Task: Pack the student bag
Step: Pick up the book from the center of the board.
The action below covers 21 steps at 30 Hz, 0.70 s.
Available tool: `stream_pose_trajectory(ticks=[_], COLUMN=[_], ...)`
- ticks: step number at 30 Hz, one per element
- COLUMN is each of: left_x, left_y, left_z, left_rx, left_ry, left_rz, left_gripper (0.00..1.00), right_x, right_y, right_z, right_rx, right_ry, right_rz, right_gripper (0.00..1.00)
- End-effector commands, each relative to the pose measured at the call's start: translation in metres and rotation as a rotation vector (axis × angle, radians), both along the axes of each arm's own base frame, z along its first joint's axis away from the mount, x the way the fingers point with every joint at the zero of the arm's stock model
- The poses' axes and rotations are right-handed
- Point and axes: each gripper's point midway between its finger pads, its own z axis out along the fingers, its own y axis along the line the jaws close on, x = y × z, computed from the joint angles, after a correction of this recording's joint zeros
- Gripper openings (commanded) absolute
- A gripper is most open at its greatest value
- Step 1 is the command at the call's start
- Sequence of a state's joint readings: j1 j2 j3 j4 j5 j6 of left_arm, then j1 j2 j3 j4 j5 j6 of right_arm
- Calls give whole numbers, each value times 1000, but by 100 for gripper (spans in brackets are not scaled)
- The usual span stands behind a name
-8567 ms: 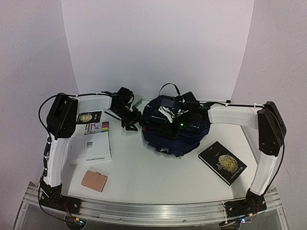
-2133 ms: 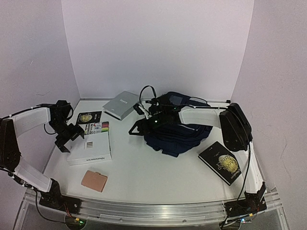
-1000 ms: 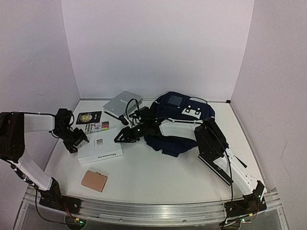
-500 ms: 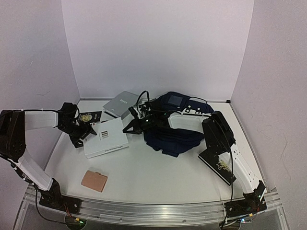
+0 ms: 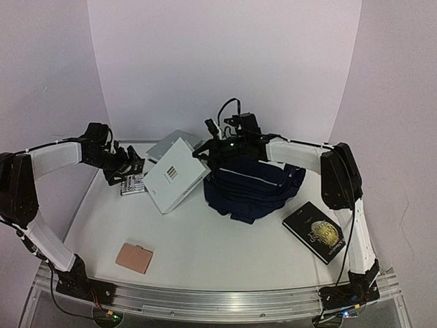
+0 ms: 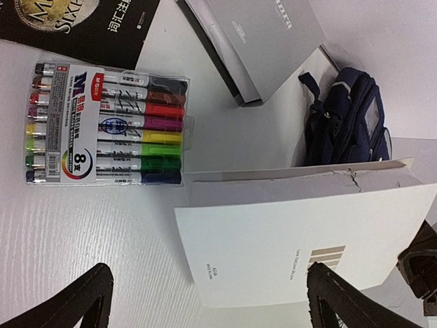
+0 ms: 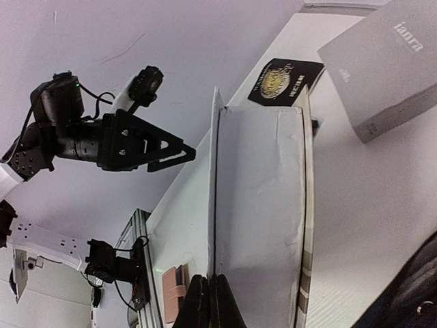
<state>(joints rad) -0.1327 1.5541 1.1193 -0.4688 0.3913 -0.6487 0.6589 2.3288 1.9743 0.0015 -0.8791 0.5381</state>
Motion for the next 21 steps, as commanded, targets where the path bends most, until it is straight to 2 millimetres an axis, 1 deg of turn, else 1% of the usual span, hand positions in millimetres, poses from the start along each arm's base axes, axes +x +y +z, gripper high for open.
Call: stream_pose_trajectory(ticks=[1, 3, 5, 8, 11, 15, 16, 18, 20, 21], left_x=[15, 15, 10, 1, 6, 25, 30, 39, 45, 48], left_y=[-13, -27, -51, -86, -99, -110, -114, -120, -125, -128], left_z=[25, 25, 27, 23, 13, 8, 8, -2, -11, -16], left_rx=[-6, -20, 4, 39, 3, -92, -119, -162, -205, -231], left_ry=[-82, -70, -84, -100, -81, -88, -96, -66, -49, -44], left_rz=[-90, -140, -215, -320, -308, -240, -235, -209, -181, -172], left_gripper=[100, 99, 99, 99, 98, 98, 98, 98, 97, 97], right_x=[5, 11, 20, 24, 23, 20, 18, 14, 6, 1], right_y=[-19, -25, -33, -40, -44, -49, -49, -46, -37, -31], right_z=[34, 35, 39, 50, 70, 104, 107, 109, 108, 104], right_rx=[-15, -49, -74, -76, -65, -48, -52, -87, -150, -192], right_ry=[-129, -132, -127, -108, -123, -184, -196, -224, -300, -336], right_rz=[-48, -81, -135, -183, -203, -222, -222, -227, -216, -210], right_gripper=[0, 0, 0, 0, 0, 0, 0, 0, 0, 0])
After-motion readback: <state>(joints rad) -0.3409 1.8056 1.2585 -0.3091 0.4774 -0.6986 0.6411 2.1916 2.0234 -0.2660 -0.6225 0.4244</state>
